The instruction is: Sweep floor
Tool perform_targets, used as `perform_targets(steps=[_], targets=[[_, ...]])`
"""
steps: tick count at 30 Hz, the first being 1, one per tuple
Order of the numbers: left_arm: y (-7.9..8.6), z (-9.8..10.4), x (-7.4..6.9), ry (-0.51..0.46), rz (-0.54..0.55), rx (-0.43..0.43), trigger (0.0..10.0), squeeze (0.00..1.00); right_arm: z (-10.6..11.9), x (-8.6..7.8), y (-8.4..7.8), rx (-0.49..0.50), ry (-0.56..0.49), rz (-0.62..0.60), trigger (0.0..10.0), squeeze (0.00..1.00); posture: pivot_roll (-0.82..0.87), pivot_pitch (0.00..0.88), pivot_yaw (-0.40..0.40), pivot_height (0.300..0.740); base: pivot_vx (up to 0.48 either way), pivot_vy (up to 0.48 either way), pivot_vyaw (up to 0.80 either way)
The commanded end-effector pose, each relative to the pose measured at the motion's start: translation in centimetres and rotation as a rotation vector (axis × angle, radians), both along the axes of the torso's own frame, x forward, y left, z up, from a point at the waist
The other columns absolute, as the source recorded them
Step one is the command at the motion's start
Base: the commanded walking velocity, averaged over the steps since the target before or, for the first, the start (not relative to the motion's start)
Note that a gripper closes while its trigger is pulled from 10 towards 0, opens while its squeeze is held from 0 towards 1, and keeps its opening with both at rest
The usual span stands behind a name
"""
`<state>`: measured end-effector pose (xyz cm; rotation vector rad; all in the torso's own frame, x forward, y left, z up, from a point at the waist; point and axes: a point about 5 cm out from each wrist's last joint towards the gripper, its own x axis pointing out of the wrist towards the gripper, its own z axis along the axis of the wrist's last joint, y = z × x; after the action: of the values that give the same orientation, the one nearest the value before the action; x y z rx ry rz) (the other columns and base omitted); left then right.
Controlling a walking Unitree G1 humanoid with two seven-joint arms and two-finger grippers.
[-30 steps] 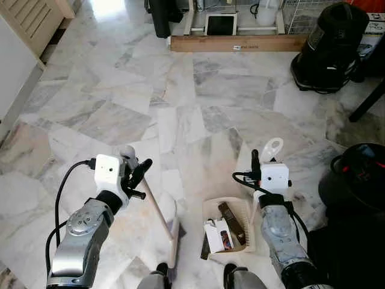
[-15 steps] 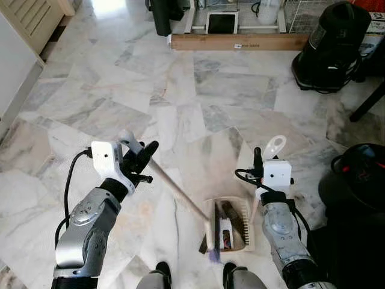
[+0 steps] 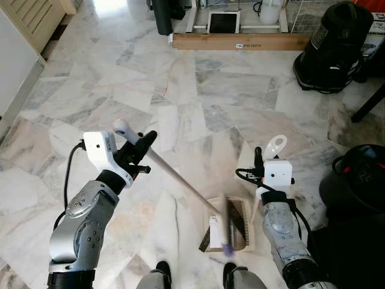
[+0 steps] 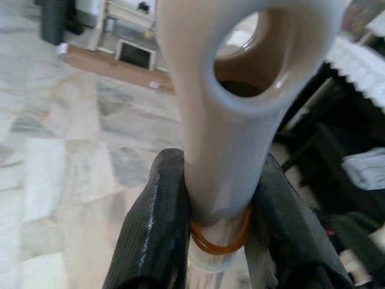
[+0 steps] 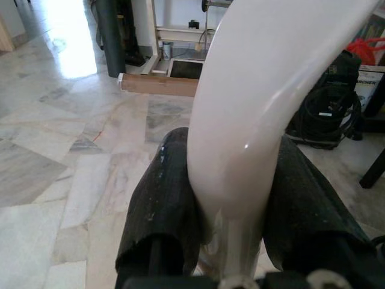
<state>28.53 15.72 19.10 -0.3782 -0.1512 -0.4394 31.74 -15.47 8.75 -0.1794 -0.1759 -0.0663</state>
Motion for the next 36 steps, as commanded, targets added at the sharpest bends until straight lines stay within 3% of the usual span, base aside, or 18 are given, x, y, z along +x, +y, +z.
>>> perform_targets(steps=[1, 19, 24, 25, 27, 28, 32, 36], targets=[[0.5, 0.9, -0.5, -0.028, -0.011, -0.010, 10.0, 0.00, -2.9, -1.3, 0.1, 0.025, 0.141, -0.009, 10.0, 0.00, 0.12, 0.306, 0.101, 0.740, 0.000, 0.000, 0.00], [1.0, -2.7, -2.3, 0.152, -0.080, 0.050, 10.0, 0.00, -2.8, -1.1, -0.5, 0.019, 0.137, -0.033, 10.0, 0.00, 0.12, 0.281, 0.095, 0.740, 0.000, 0.000, 0.00], [1.2, -4.1, -2.7, 0.188, -0.045, 0.156, 10.0, 0.00, -2.7, -1.0, -0.6, 0.019, 0.135, -0.040, 10.0, 0.00, 0.12, 0.282, 0.092, 0.740, 0.000, 0.000, 0.00], [1.4, -4.8, -3.0, 0.205, -0.035, 0.225, 10.0, 0.00, -2.7, -1.0, -0.7, 0.016, 0.136, -0.048, 10.0, 0.00, 0.12, 0.283, 0.091, 0.740, 0.000, 0.000, 0.00], [1.5, -5.1, -3.1, 0.212, -0.030, 0.255, 10.0, 0.00, -2.7, -1.0, -0.8, 0.014, 0.137, -0.052, 10.0, 0.00, 0.12, 0.283, 0.091, 0.740, 0.000, 0.000, 0.00], [2.0, -5.8, -3.2, 0.233, 0.006, 0.336, 10.0, 0.00, -2.7, -0.9, -0.9, 0.013, 0.137, -0.058, 10.0, 0.00, 0.12, 0.284, 0.090, 0.740, 0.000, 0.000, 0.00], [2.7, -6.4, -3.1, 0.246, 0.059, 0.414, 10.0, 0.00, -2.6, -0.9, -1.1, 0.013, 0.135, -0.071, 10.0, 0.00, 0.12, 0.286, 0.090, 0.740, 0.000, 0.000, 0.00], [2.9, -6.4, -3.0, 0.238, 0.076, 0.431, 10.0, 0.00, -2.6, -0.9, -1.2, 0.013, 0.134, -0.075, 10.0, 0.00, 0.13, 0.286, 0.089, 0.740, 0.000, 0.000, 0.00]])
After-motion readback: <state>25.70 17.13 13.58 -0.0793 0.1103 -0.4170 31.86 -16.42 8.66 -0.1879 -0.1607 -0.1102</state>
